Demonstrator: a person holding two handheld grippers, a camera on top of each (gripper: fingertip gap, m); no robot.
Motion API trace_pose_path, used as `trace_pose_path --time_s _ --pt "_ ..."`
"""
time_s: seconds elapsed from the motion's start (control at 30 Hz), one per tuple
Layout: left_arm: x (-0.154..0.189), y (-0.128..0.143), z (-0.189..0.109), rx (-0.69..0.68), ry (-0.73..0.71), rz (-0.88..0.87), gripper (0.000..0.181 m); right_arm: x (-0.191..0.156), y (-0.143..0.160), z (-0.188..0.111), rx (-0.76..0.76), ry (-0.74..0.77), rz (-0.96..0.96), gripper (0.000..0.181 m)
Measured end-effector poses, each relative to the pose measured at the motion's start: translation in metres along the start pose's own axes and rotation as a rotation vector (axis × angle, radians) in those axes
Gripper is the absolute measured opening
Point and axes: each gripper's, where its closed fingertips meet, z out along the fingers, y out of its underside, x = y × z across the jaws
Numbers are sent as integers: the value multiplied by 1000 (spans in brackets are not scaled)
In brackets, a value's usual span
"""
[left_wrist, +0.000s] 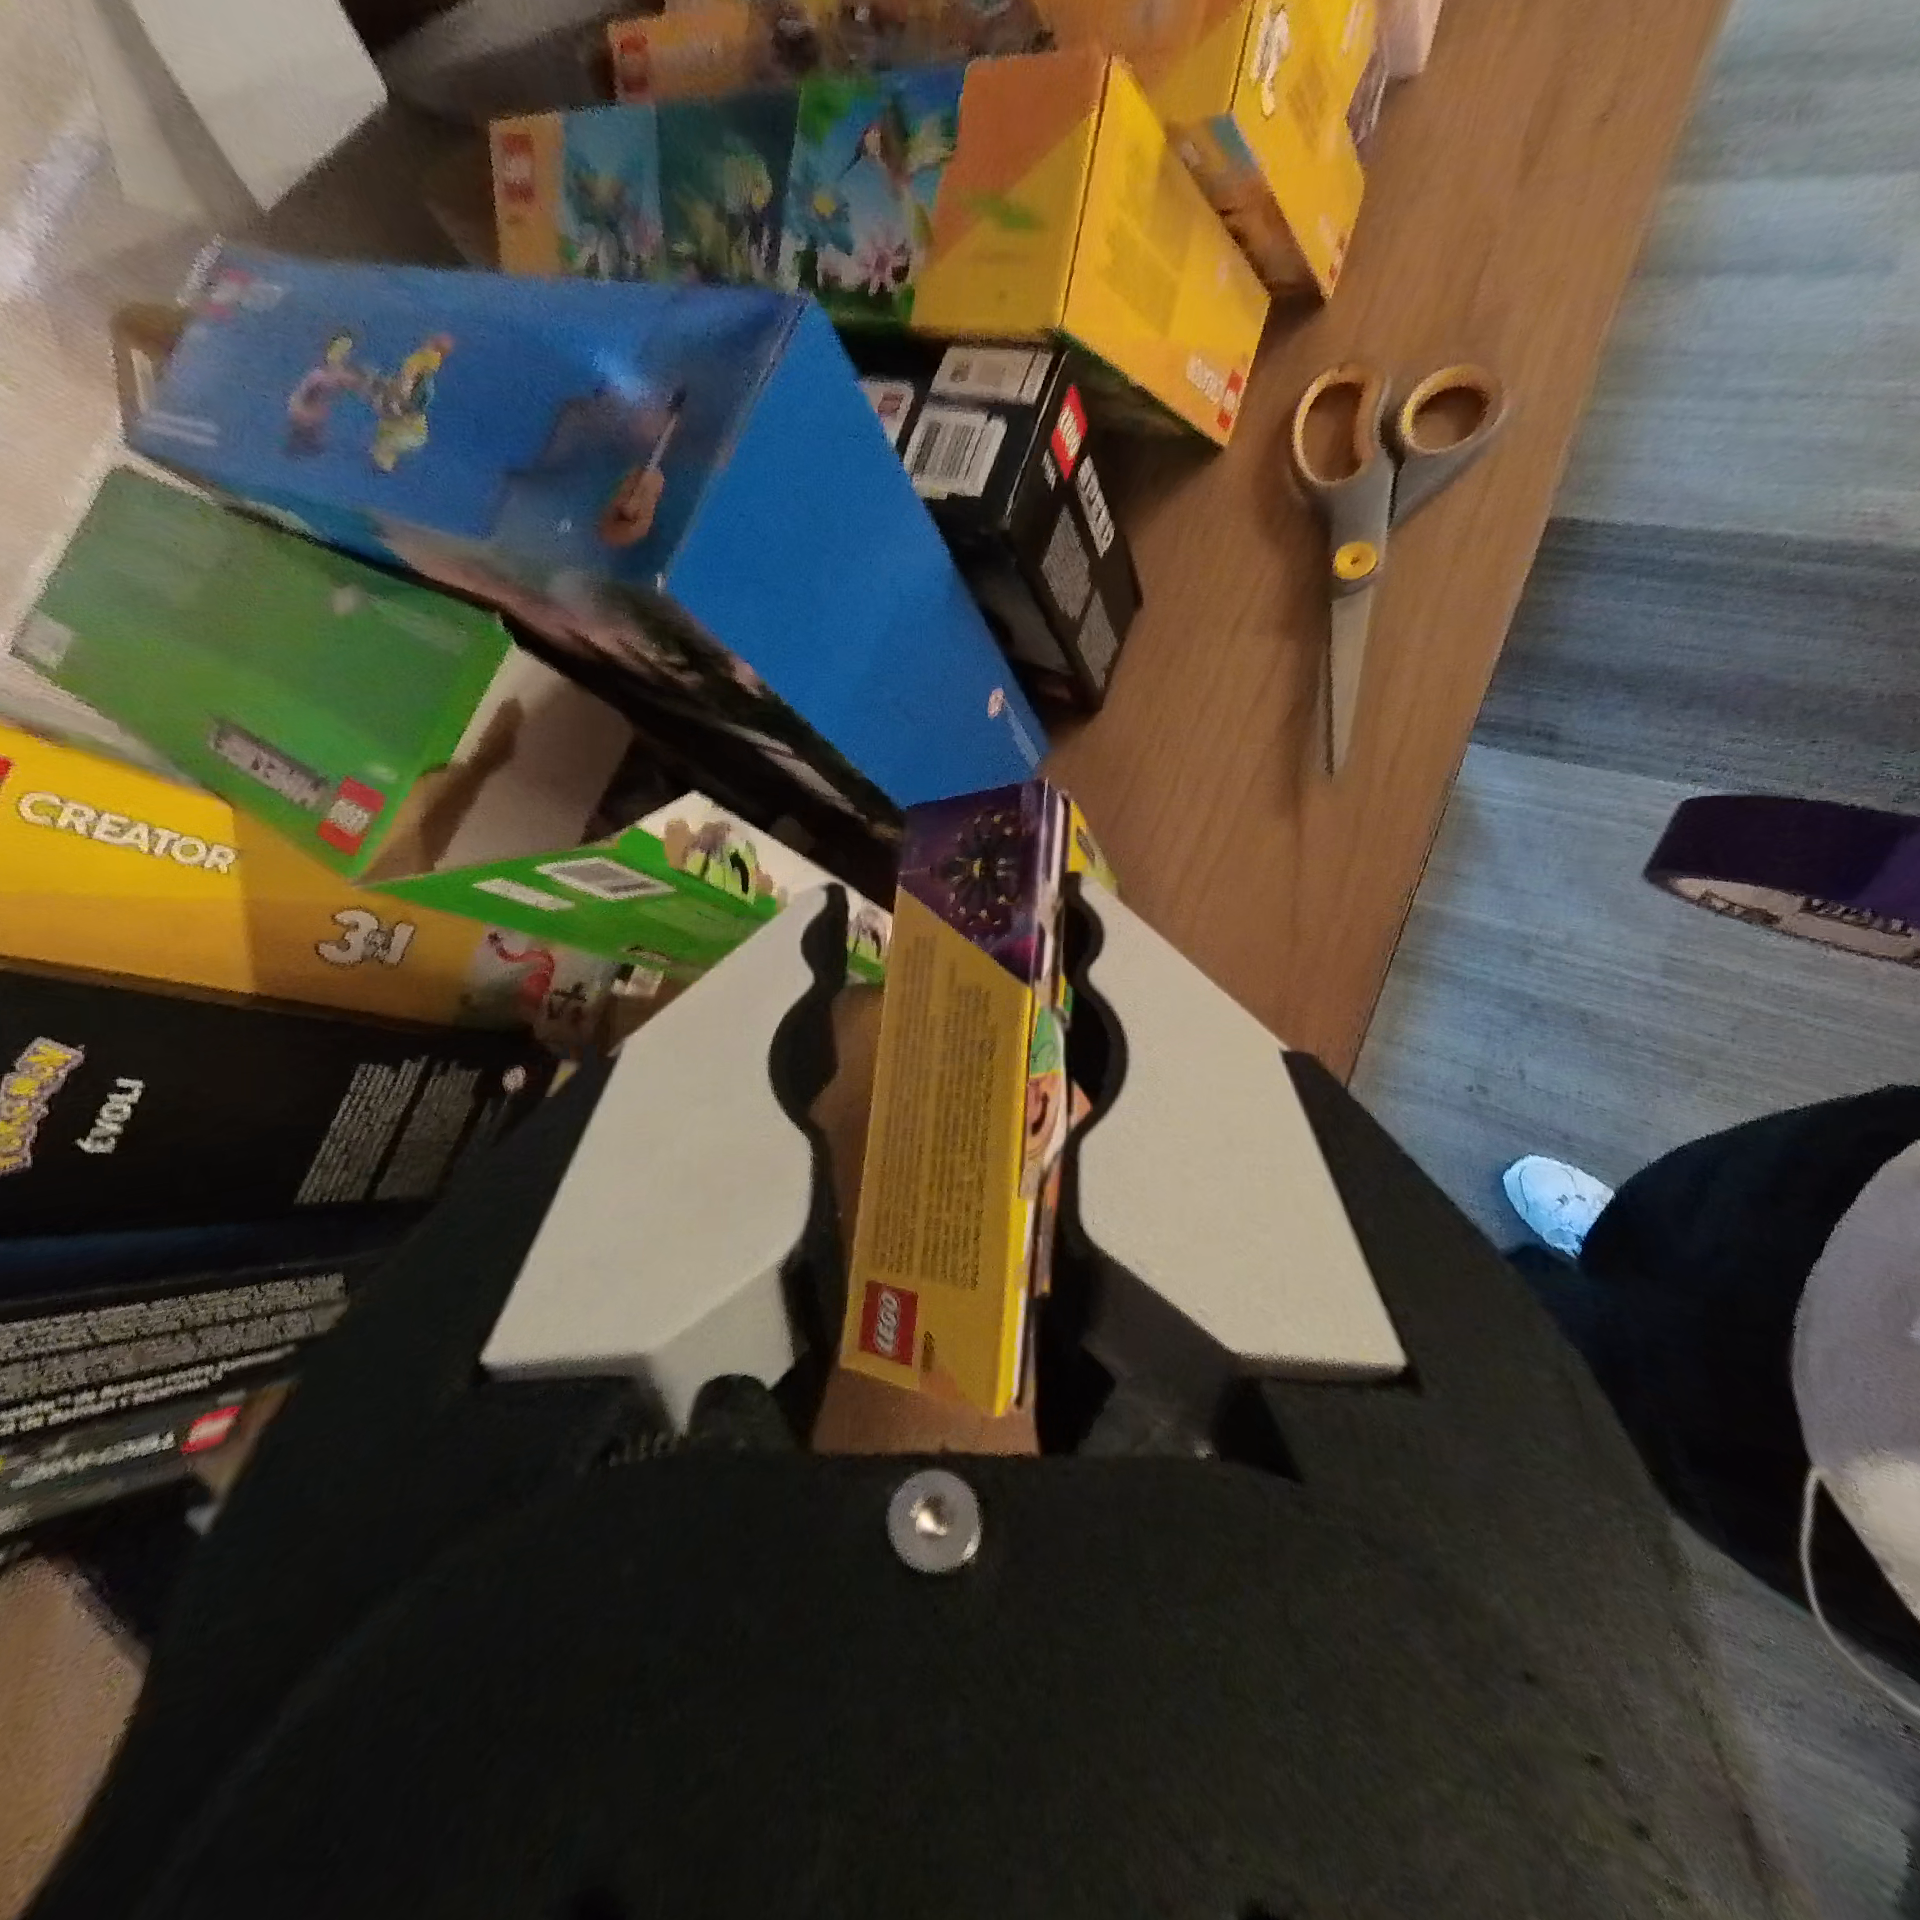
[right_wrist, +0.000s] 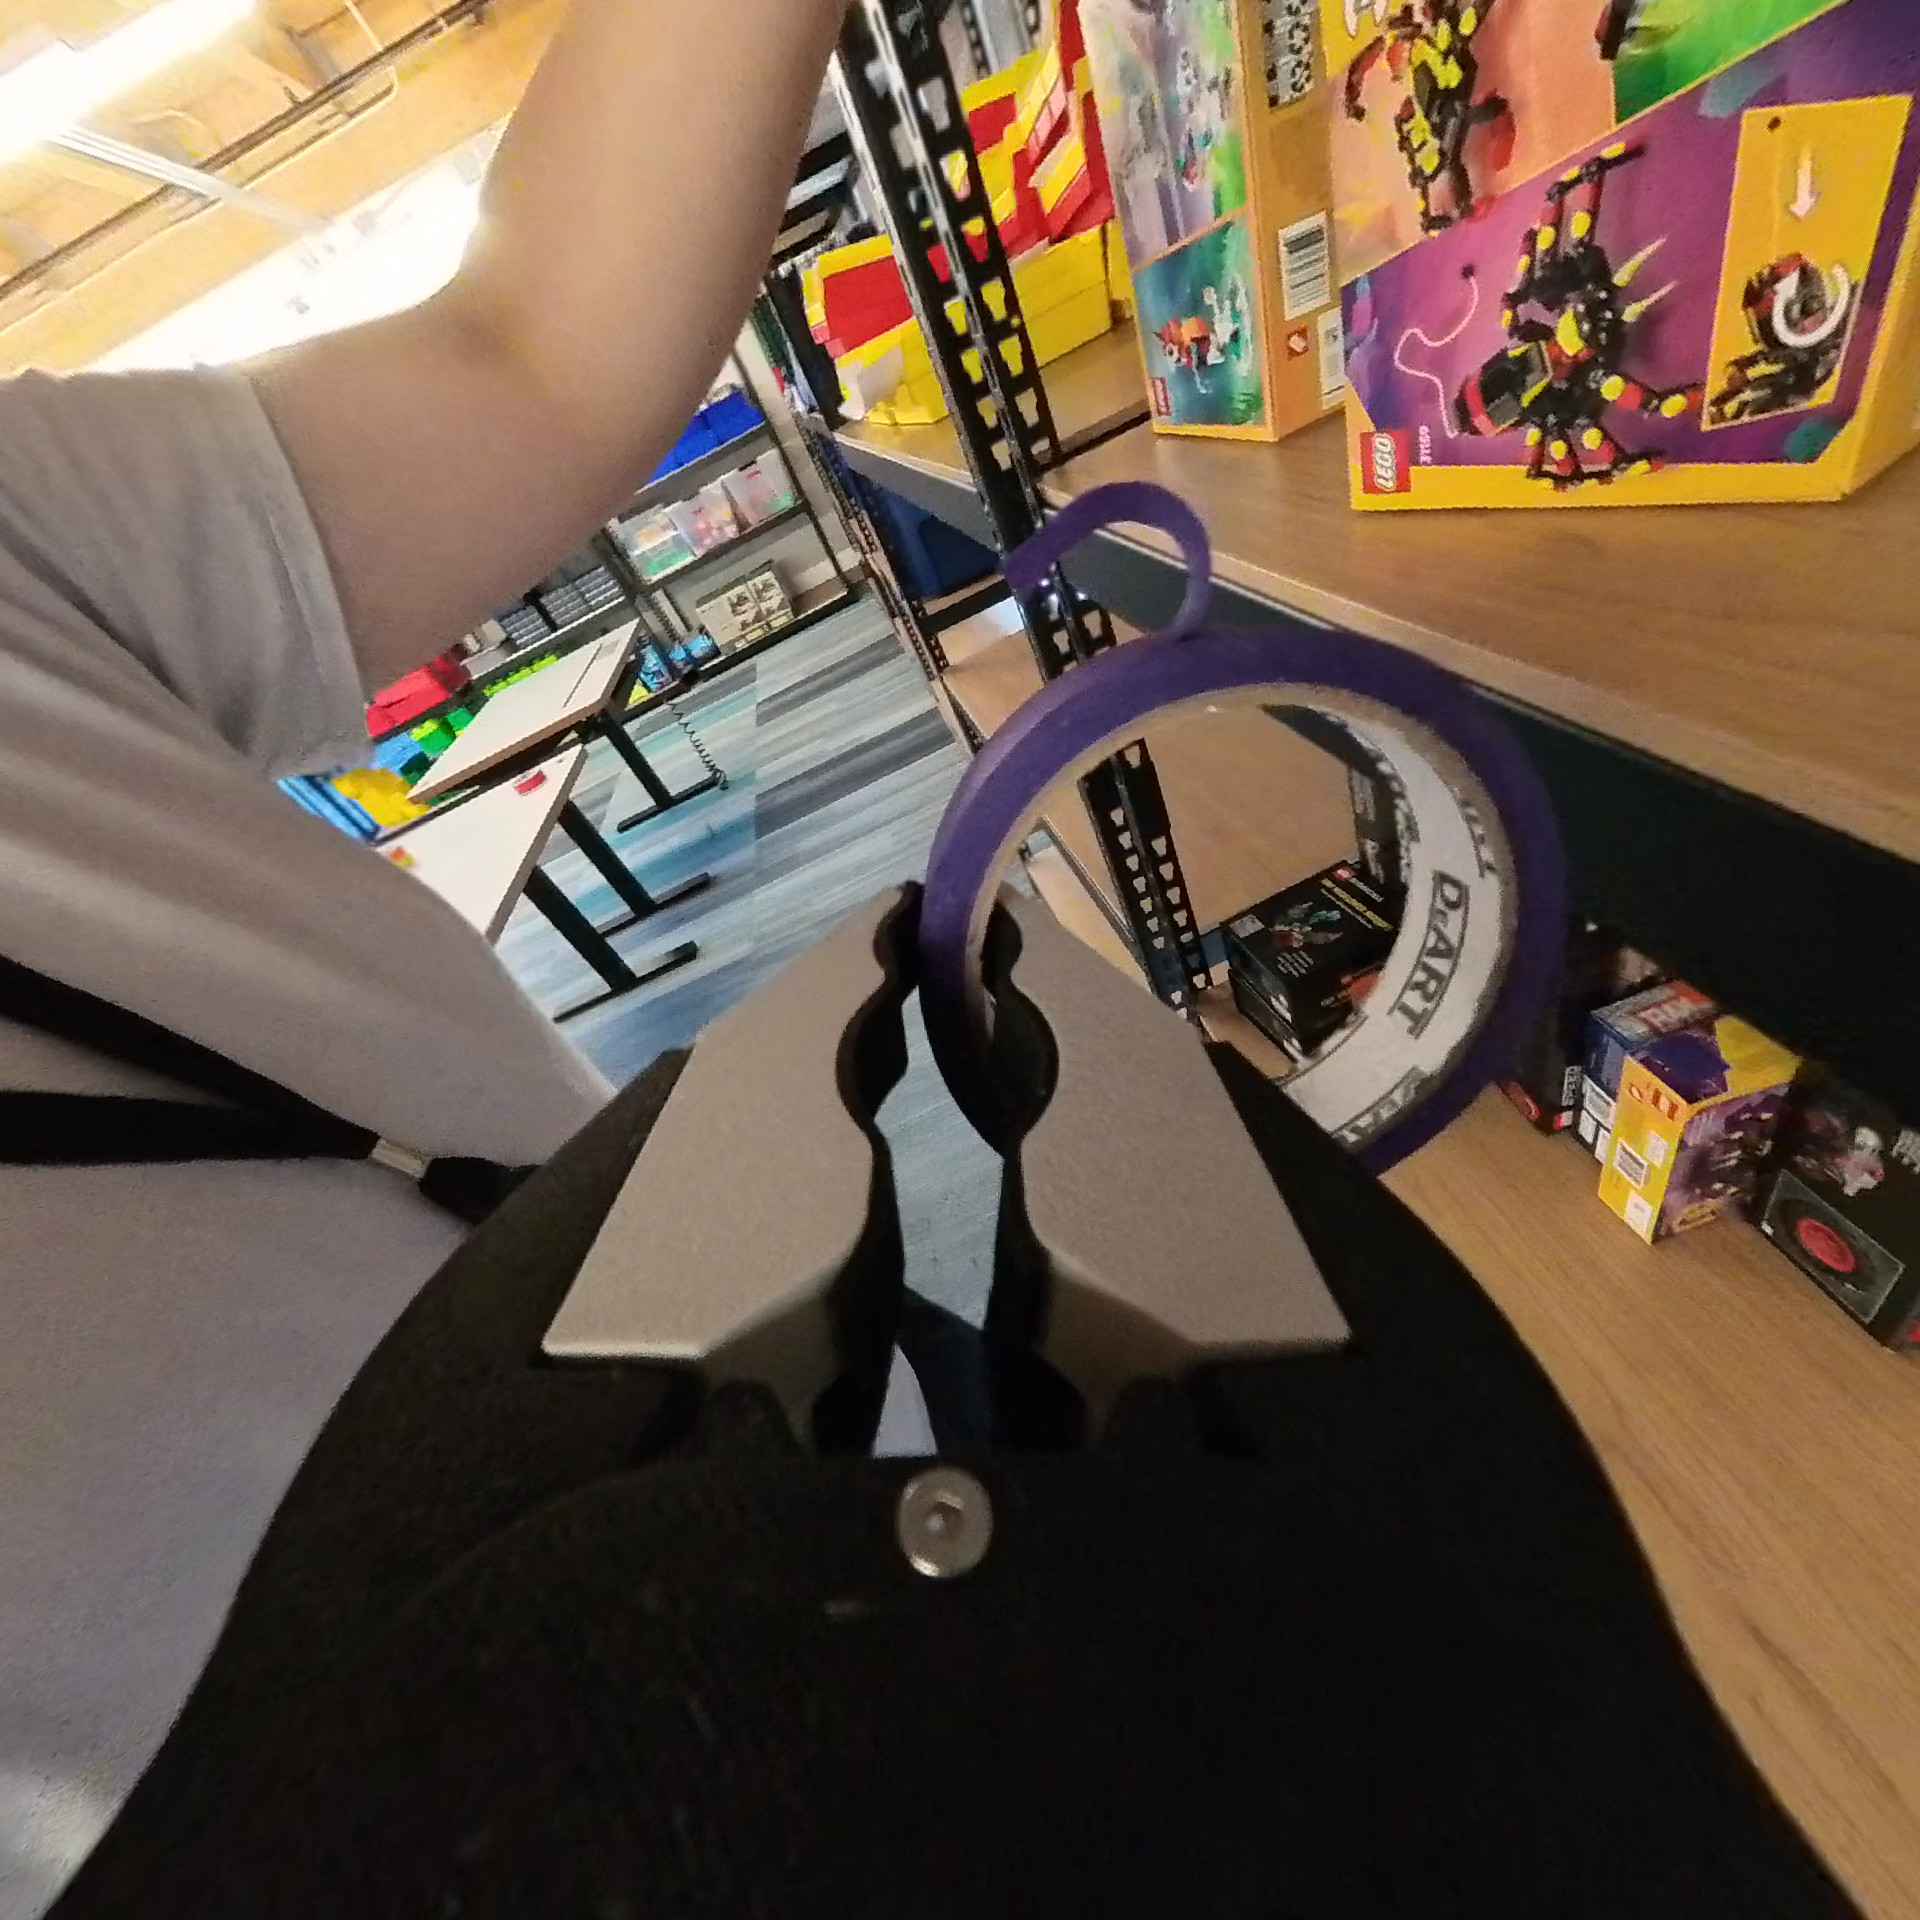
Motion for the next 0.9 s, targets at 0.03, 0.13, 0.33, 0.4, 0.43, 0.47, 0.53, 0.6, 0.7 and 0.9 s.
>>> trace_pose_path --time_s 0.03,0.13,0.33,0.4,0.43,0.47,0.53,0.6,0.7,0.9 --pt "-2 6 3 -32 -6 -9 42 0 -1 0 -6 -11 -10 9" --pt "-9 20 14 -94 -82 10 49 1 -3 2 -13 -39 -23 8" --pt "2 50 32 -204 -116 91 54 6 4 10 -65 -85 -13 8" --pt "-3 52 35 -213 -187 170 51 9 1 13 -68 -83 -22 8" --pt "-1 49 35 -196 -180 154 48 8 -2 14 -61 -90 -25 8" --pt "2 45 34 -174 -156 111 45 7 -4 14 -55 -101 -28 8" --pt "8 39 30 -133 -101 39 39 6 -6 15 -55 -109 -37 8" --pt "13 37 30 -100 -92 21 40 6 -4 15 -64 -106 -44 8" --pt "11 38 28 -78 -193 136 30 7 -2 13 -57 -112 -31 8" --pt "11 20 26 22 -169 54 34 15 1 9 -43 -109 2 8"
